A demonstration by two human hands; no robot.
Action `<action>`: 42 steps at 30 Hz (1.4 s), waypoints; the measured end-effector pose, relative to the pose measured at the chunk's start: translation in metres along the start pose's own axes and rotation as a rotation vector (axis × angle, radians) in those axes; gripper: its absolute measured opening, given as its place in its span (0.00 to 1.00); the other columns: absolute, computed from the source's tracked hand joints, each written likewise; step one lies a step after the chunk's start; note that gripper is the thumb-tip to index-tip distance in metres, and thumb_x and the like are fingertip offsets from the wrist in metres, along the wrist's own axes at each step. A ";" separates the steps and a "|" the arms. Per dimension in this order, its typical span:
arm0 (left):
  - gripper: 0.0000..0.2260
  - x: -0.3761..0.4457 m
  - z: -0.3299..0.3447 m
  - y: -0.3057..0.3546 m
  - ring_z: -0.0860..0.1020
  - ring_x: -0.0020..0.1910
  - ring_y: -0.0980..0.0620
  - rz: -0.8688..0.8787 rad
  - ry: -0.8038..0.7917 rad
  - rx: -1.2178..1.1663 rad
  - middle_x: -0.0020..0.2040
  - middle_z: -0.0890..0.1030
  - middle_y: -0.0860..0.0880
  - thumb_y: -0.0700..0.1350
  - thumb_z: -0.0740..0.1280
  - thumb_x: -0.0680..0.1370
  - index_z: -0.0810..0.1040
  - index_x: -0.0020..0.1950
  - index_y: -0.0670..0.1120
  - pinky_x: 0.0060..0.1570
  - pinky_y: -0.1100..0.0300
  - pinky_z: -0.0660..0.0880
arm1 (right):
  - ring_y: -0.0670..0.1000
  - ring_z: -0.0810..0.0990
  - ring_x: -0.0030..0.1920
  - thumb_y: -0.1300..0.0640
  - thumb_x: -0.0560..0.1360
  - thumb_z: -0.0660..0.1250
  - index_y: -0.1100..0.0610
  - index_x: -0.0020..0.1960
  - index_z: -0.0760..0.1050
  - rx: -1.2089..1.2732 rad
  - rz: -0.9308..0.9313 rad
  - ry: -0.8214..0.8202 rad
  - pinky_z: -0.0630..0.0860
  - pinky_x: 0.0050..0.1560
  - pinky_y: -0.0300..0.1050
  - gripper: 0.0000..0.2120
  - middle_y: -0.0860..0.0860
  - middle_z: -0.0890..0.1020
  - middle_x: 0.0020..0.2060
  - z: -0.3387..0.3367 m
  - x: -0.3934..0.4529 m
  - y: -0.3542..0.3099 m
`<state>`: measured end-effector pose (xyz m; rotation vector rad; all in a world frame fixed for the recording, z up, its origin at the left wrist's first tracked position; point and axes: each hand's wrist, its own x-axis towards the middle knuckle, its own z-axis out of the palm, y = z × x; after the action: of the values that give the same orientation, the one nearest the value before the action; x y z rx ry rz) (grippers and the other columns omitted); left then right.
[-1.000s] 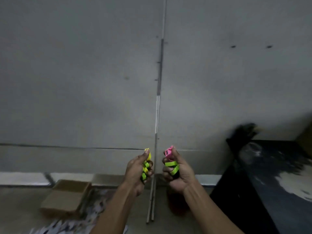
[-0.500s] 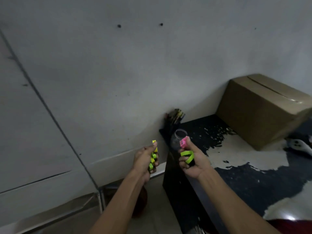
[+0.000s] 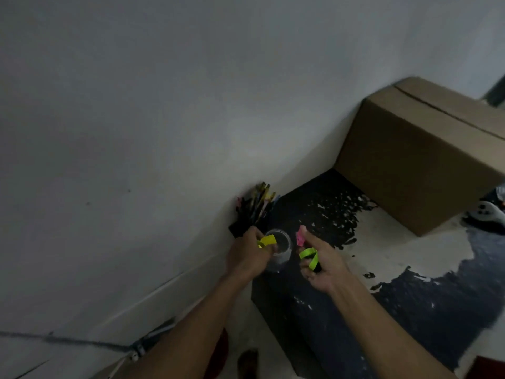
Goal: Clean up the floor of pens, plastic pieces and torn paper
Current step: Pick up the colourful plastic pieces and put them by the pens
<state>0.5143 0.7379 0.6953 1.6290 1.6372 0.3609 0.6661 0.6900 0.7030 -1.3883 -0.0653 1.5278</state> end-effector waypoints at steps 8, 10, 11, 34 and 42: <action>0.17 0.056 0.020 0.025 0.73 0.60 0.42 0.289 -0.202 0.707 0.63 0.74 0.43 0.50 0.65 0.78 0.70 0.64 0.46 0.55 0.50 0.69 | 0.46 0.66 0.22 0.46 0.65 0.77 0.56 0.40 0.78 -0.146 -0.044 0.155 0.56 0.21 0.37 0.15 0.50 0.73 0.28 -0.004 0.039 -0.022; 0.16 0.061 0.022 0.029 0.74 0.59 0.42 0.340 -0.229 0.757 0.62 0.74 0.43 0.49 0.65 0.78 0.71 0.63 0.45 0.55 0.50 0.68 | 0.45 0.67 0.22 0.45 0.64 0.77 0.56 0.40 0.79 -0.164 -0.042 0.168 0.57 0.22 0.37 0.15 0.49 0.74 0.29 -0.004 0.044 -0.024; 0.15 0.063 0.023 0.031 0.74 0.59 0.42 0.356 -0.237 0.764 0.61 0.75 0.43 0.49 0.65 0.78 0.71 0.62 0.45 0.54 0.50 0.68 | 0.45 0.67 0.22 0.45 0.64 0.77 0.56 0.40 0.80 -0.171 -0.043 0.173 0.57 0.22 0.37 0.15 0.49 0.75 0.29 -0.003 0.046 -0.026; 0.11 0.072 0.042 0.026 0.78 0.48 0.46 0.498 -0.038 0.406 0.53 0.75 0.48 0.51 0.64 0.77 0.73 0.53 0.45 0.37 0.59 0.63 | 0.45 0.72 0.23 0.47 0.66 0.77 0.53 0.37 0.80 -0.153 -0.016 0.141 0.61 0.26 0.38 0.11 0.48 0.79 0.31 -0.002 0.066 -0.045; 0.15 0.072 0.052 0.023 0.78 0.48 0.46 0.476 0.002 0.487 0.53 0.75 0.47 0.56 0.64 0.77 0.74 0.55 0.45 0.38 0.58 0.64 | 0.45 0.72 0.25 0.48 0.66 0.77 0.55 0.47 0.79 -0.180 -0.011 0.145 0.64 0.22 0.38 0.16 0.48 0.78 0.32 -0.010 0.065 -0.055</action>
<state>0.5755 0.7916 0.6537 2.3951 1.3892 0.2031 0.7202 0.7543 0.6884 -1.6350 -0.1230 1.4360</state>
